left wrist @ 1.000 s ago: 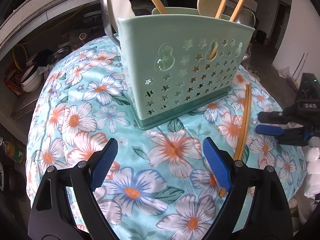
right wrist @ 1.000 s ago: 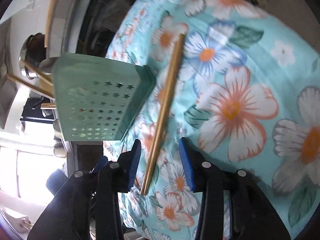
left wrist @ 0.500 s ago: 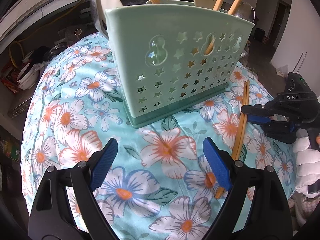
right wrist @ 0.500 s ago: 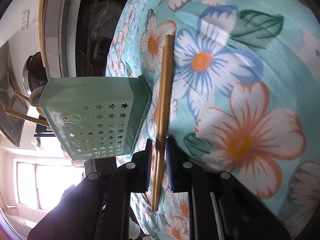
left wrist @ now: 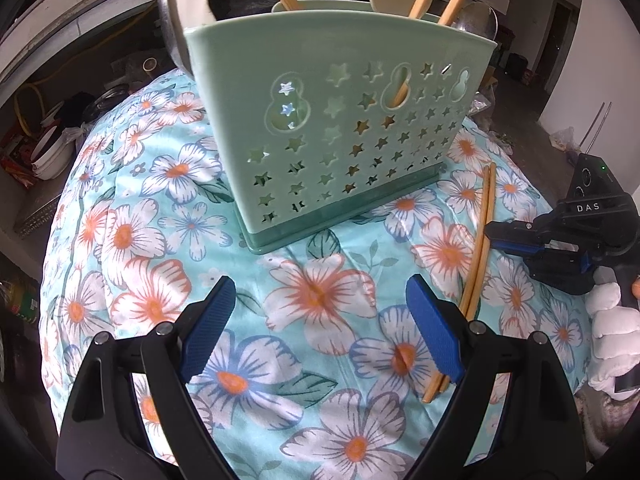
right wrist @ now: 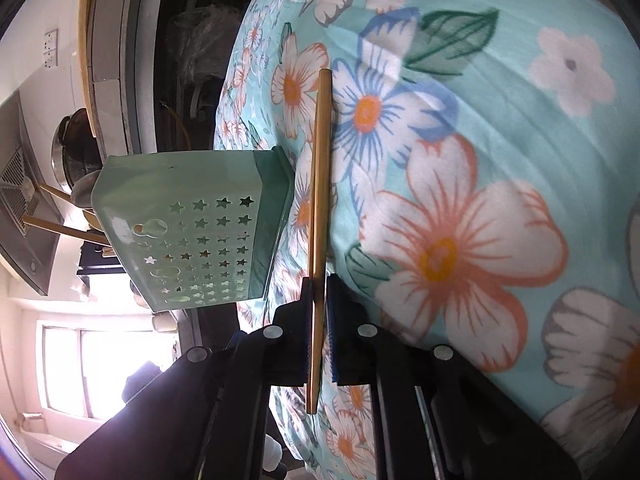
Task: Organize utensils
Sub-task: 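Close the right gripper on a chopstick beside the holder, then close the left gripper on another chopstick while the right gripper holds its chopstick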
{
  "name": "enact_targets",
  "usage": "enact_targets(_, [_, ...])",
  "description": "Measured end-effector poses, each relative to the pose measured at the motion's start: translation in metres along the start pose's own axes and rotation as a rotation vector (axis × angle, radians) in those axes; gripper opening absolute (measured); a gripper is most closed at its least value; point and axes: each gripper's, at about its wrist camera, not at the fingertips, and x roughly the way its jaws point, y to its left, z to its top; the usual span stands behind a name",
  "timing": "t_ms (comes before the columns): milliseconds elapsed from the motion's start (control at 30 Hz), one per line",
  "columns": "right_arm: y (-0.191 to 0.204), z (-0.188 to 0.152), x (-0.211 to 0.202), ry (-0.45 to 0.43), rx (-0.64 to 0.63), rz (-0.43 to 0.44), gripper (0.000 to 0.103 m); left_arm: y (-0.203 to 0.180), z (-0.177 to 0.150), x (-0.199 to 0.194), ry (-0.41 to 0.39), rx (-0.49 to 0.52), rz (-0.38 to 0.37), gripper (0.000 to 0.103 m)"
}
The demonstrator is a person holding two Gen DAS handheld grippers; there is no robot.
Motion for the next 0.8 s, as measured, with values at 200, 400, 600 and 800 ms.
enact_targets(200, [-0.005, -0.003, -0.006, 0.025, 0.005, 0.008, 0.007, -0.009, -0.001, 0.003, 0.011, 0.019, -0.018, 0.083])
enact_targets(400, [-0.009, -0.008, -0.017, 0.039, 0.007, -0.002, 0.007, -0.018, -0.002, 0.008, 0.027, 0.036, -0.036, 0.083])
enact_targets(600, [-0.016, -0.018, -0.032, 0.065, 0.014, -0.013, 0.007, -0.028, -0.005, 0.015, 0.047, 0.057, -0.076, 0.083])
enact_targets(800, [-0.020, -0.028, -0.044, 0.082, -0.006, -0.047, 0.007, -0.042, -0.004, 0.023, 0.061, 0.087, -0.116, 0.083])
